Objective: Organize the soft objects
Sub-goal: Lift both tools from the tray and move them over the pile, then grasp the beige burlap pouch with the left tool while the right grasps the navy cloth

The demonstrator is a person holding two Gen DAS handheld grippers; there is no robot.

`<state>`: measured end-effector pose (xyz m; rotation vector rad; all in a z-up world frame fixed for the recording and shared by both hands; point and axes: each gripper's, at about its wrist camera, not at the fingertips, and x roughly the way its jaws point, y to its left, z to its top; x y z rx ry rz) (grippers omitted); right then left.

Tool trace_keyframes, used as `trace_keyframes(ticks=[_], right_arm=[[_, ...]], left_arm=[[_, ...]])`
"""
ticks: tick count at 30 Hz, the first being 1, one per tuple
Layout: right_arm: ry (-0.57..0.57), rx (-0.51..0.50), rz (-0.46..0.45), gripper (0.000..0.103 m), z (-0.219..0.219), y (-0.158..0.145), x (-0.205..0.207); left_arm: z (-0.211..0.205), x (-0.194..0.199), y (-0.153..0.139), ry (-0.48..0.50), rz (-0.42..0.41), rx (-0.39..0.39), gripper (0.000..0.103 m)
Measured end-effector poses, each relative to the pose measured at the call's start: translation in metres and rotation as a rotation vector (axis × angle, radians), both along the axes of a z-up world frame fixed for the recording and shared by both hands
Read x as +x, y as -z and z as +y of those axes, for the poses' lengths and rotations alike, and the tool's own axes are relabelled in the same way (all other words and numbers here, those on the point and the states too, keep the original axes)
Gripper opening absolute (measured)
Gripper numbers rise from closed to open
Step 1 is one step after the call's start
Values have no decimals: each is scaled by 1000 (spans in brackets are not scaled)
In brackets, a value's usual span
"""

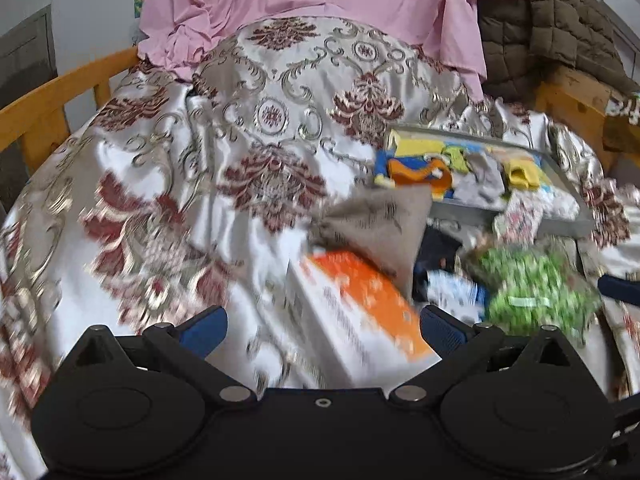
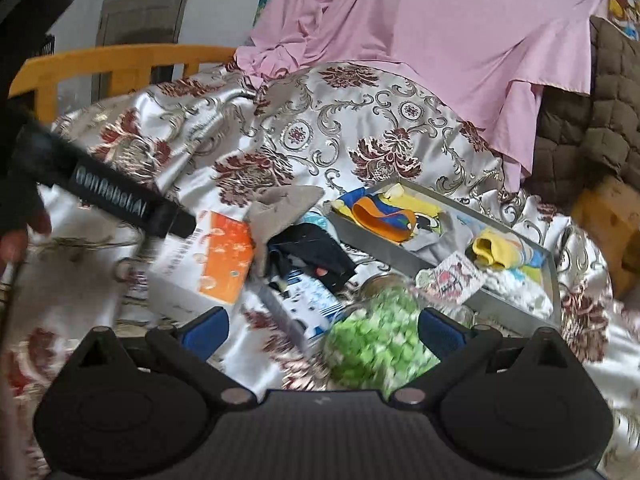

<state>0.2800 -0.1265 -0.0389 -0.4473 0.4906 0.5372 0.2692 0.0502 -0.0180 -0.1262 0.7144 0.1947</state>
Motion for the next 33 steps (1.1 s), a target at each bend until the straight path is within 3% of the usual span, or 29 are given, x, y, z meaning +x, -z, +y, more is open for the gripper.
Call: trace_keyframes(ticks=[9, 18, 22, 28, 33], right_arm=[[-19, -41, -34, 102, 13, 16, 43], [-10, -29, -30, 102, 15, 23, 58], [-10, -5, 0, 102, 22, 22, 70], [-43, 29, 41, 101, 39, 20, 88], [-55, 43, 90, 96, 51, 24, 104]], left_arm=[[4, 62, 17, 86, -101, -107, 102], [-9, 109, 35, 121, -98, -85, 101], [9, 112, 41, 107, -85, -150, 93], [43, 113, 49, 78, -78, -345, 77], [55, 111, 50, 61, -67, -386, 62]])
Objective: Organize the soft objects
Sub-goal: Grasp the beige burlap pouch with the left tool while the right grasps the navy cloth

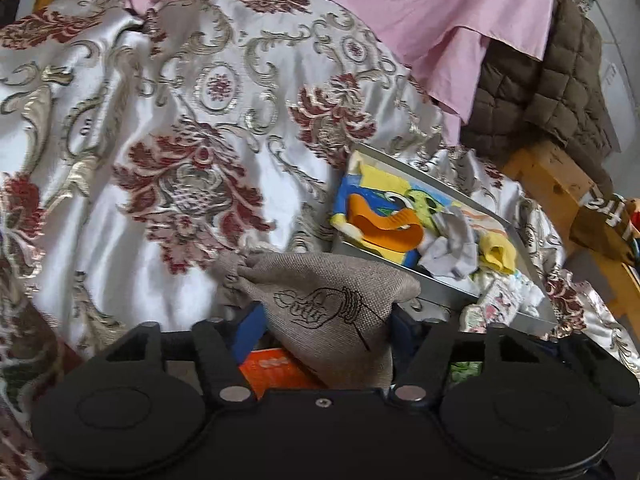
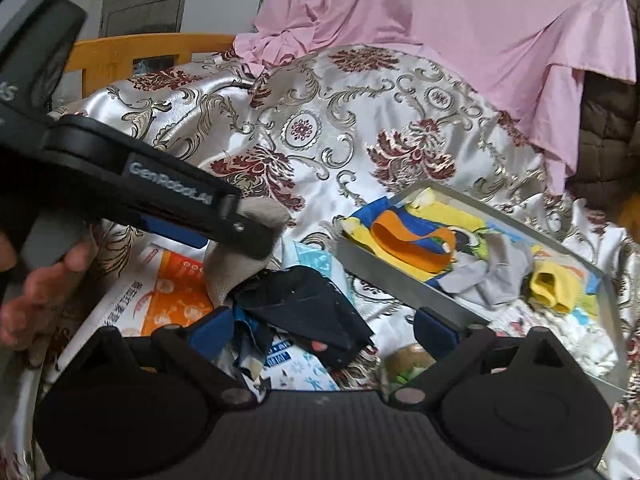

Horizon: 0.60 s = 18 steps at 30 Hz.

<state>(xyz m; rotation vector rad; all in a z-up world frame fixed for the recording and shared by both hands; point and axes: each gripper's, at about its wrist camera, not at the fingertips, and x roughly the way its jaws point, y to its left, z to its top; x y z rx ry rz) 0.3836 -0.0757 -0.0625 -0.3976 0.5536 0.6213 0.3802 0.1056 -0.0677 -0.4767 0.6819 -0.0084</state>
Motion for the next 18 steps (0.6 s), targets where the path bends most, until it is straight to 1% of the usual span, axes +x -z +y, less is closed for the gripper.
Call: trace_keyframes(ticks=[1, 4, 9, 10, 13, 15, 18], right_arm=[[2, 8, 13, 95, 1, 0, 3], [11, 26, 40, 93, 5, 1, 13], [12, 31, 78, 88, 11, 5, 22], [6, 26, 78, 86, 13, 6, 22], [-8, 16, 76, 81, 19, 6, 22], [-10, 18, 85, 81, 20, 7, 24], [-3, 22, 108, 79, 21, 10, 26]], left_arm=[[2, 0, 0, -12, 10, 6, 59], [13, -3, 1, -58, 52, -3, 54], [28, -3, 6, -104, 100, 10, 53], [30, -1, 8, -107, 110, 1, 54], [35, 1, 12, -113, 119, -38, 56], [38, 2, 15, -114, 118, -63, 59], [41, 6, 22, -115, 135, -117, 66]])
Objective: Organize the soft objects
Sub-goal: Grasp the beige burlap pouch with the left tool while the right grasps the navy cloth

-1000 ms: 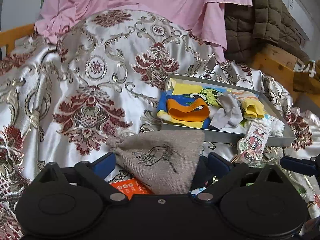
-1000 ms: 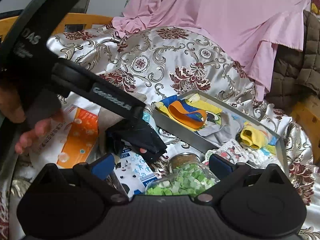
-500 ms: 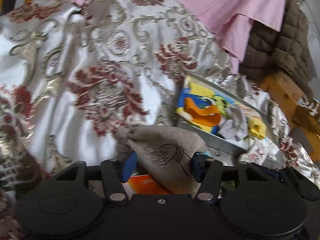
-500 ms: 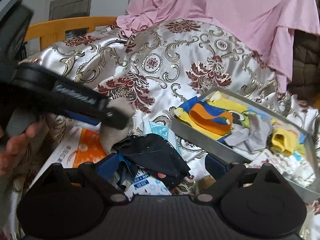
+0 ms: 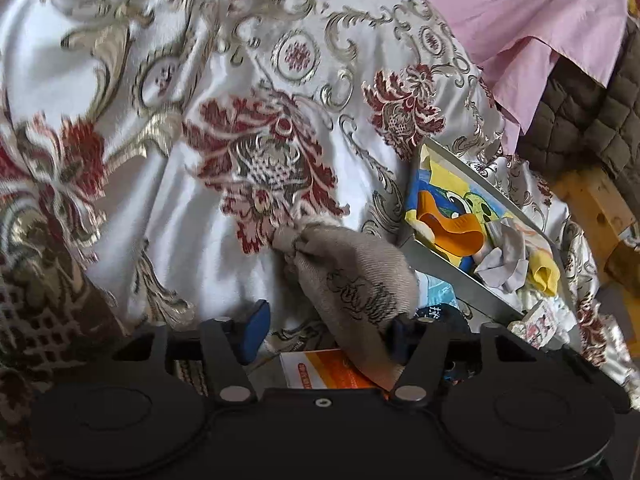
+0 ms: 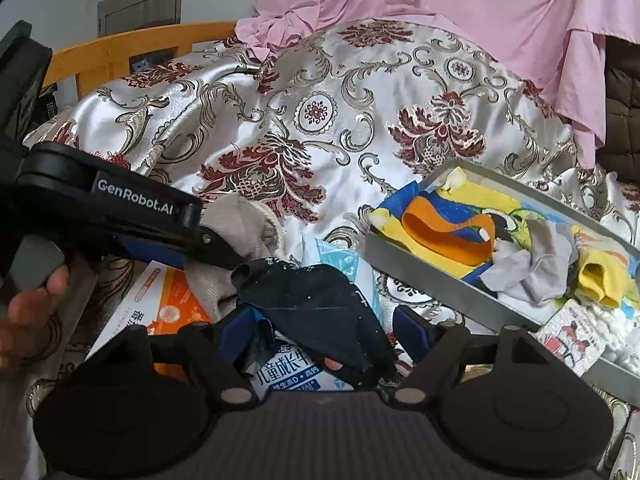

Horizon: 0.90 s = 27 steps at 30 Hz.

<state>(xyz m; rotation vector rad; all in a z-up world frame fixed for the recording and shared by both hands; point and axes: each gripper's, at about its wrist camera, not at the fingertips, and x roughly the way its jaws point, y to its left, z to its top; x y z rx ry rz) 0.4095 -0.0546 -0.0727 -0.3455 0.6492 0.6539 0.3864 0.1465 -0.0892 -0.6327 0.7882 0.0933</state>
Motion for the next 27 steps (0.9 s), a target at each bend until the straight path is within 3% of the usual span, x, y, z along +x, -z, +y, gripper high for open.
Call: trace_keyframes(ticks=[4, 8, 12, 18, 20, 23, 27], right_arm=[[6, 4, 45, 72, -1, 4, 3], [8, 3, 57, 68, -2, 7, 4], [11, 10, 65, 56, -2, 9, 4], [-3, 19, 62, 41, -3, 9, -1], [-5, 22, 57, 37, -4, 9, -3], [-8, 28, 53, 29, -4, 7, -5], [2, 40, 41, 23, -7, 6, -9]], left_arm=[[3, 5, 10, -5, 16, -78, 71], [-1, 10, 14, 14, 9, -86, 75], [-1, 15, 20, 16, 7, -95, 74], [2, 14, 17, -7, 8, -108, 60], [3, 11, 14, -5, 2, -133, 45], [-1, 10, 10, 15, -16, -93, 39], [3, 13, 14, 6, -17, -129, 34]])
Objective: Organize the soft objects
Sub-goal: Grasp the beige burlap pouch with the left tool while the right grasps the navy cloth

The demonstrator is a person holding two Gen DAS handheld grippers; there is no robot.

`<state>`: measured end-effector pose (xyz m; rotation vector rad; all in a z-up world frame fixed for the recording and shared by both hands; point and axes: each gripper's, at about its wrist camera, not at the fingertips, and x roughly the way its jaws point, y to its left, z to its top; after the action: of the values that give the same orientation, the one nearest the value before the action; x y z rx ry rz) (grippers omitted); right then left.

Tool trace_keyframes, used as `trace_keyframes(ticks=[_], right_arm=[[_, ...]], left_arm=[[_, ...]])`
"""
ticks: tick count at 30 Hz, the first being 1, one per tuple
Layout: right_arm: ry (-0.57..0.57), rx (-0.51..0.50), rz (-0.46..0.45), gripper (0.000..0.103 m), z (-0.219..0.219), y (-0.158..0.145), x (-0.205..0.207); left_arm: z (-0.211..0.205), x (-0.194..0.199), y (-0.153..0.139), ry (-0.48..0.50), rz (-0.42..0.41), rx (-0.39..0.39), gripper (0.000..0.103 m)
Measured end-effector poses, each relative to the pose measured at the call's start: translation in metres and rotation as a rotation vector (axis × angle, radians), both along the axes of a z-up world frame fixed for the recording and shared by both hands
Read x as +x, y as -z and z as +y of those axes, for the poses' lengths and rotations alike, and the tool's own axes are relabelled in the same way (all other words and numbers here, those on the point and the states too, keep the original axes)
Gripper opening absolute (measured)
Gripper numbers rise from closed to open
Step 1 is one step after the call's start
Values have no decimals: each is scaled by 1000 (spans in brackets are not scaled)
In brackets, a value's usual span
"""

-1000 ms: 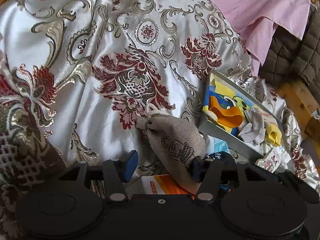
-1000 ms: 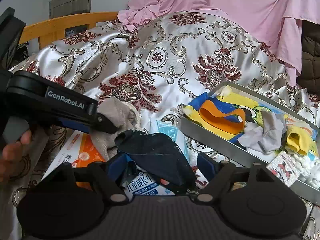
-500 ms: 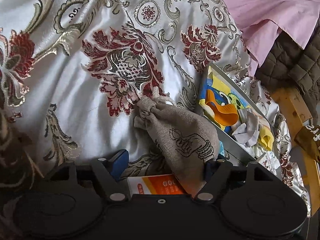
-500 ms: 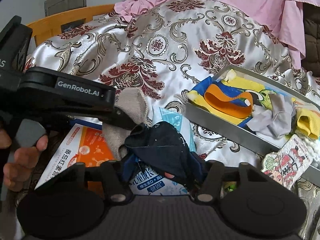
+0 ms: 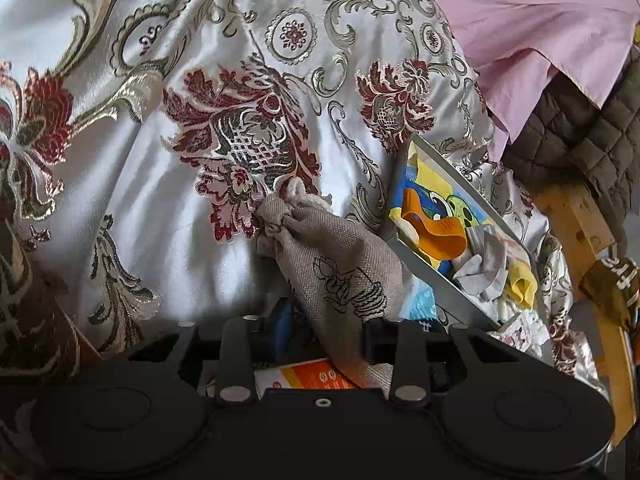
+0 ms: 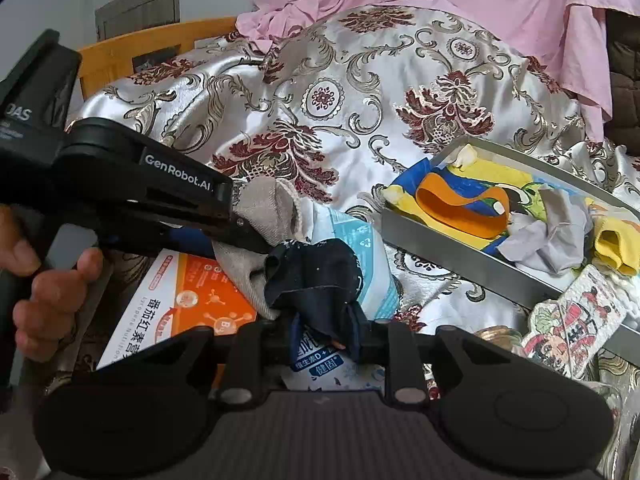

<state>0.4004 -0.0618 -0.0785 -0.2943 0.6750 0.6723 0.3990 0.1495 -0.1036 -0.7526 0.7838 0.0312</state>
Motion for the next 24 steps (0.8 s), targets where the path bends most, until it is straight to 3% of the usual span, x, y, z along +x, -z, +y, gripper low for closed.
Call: trace_keyframes(ticks=[4, 7, 16, 24], right_arm=[[12, 27, -10, 20, -9, -3, -6], [16, 51, 13, 19, -18, -3, -9], [3, 53, 14, 13, -36, -8, -28], [10, 98, -52, 7, -53, -28, -39]], left_arm=[[14, -2, 7, -50, 14, -144, 25], [19, -6, 7, -80, 11, -193, 19], [10, -7, -2, -74, 9, -125, 15], [-3, -17, -23, -44, -78, -20, 12]])
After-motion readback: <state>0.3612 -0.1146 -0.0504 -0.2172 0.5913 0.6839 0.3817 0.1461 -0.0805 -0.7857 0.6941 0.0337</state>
